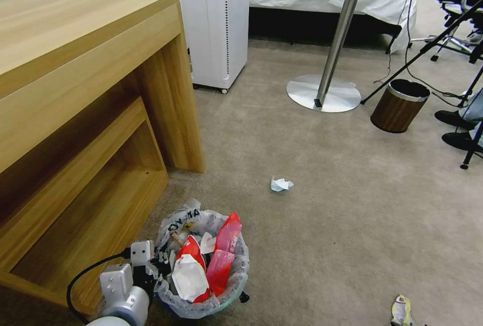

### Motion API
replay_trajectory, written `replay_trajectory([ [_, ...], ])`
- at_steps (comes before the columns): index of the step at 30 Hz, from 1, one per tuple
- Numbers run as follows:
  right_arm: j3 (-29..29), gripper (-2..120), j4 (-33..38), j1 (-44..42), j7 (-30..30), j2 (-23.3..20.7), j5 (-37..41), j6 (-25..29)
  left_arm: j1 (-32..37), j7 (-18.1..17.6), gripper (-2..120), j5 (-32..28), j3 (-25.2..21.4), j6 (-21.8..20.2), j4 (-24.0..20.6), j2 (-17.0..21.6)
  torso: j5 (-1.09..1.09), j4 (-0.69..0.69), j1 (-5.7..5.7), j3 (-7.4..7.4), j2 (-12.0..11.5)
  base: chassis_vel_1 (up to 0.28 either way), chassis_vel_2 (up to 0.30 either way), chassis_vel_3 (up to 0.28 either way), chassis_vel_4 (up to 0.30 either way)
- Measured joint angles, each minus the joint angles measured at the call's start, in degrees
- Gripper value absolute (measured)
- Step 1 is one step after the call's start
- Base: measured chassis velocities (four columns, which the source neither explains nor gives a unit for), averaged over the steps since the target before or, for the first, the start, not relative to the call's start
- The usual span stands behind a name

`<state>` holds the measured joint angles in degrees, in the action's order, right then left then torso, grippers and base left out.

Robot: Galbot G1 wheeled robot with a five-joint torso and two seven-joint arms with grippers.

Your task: Pick up the trash bin and place the garbage on the floor into it.

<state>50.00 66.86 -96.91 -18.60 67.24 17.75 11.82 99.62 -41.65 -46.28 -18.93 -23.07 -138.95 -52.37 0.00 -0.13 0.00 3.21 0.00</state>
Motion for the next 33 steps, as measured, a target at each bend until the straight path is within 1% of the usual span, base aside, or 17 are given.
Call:
replay_trajectory([
  [3,-0.1,100,-1.4,0.8,-0.4,-0.1,0.1,0.6,0.2,0.2,0,0.3,0.0,0.0,0.0,0.0,0.00,0.00,0.00,0.00,0.0,0.000,0.000,0.000,0.000],
  [12,-0.7,100,-2.2,2.4,-0.6,-0.3,0.8,0.9,-0.5,0.3,0,0.4,0.9,0.2,0.6,-0.5,-0.01,0.01,0.00,0.01,0.0,0.000,0.000,0.000,0.000],
  [22,-1.5,100,-6.0,4.7,-0.7,-0.6,0.2,2.3,-0.6,0.6,0,1.1,1.6,0.2,1.0,-1.1,-0.02,0.00,0.00,0.01,0.0,0.000,0.000,0.000,0.000],
  [29,-2.0,100,-7.0,5.7,-0.2,-0.4,0.0,2.7,-0.5,1.0,0,1.6,1.9,0.2,1.0,-1.5,-0.08,-0.04,0.00,0.00,0.0,0.000,0.000,0.000,0.000],
  [33,-2.2,100,-7.2,6.1,0.1,-0.3,-0.3,2.9,-1.2,0.9,0,1.5,2.0,0.2,1.2,-1.7,-0.05,-0.02,0.00,0.00,0.0,0.000,0.000,0.000,0.000],
])
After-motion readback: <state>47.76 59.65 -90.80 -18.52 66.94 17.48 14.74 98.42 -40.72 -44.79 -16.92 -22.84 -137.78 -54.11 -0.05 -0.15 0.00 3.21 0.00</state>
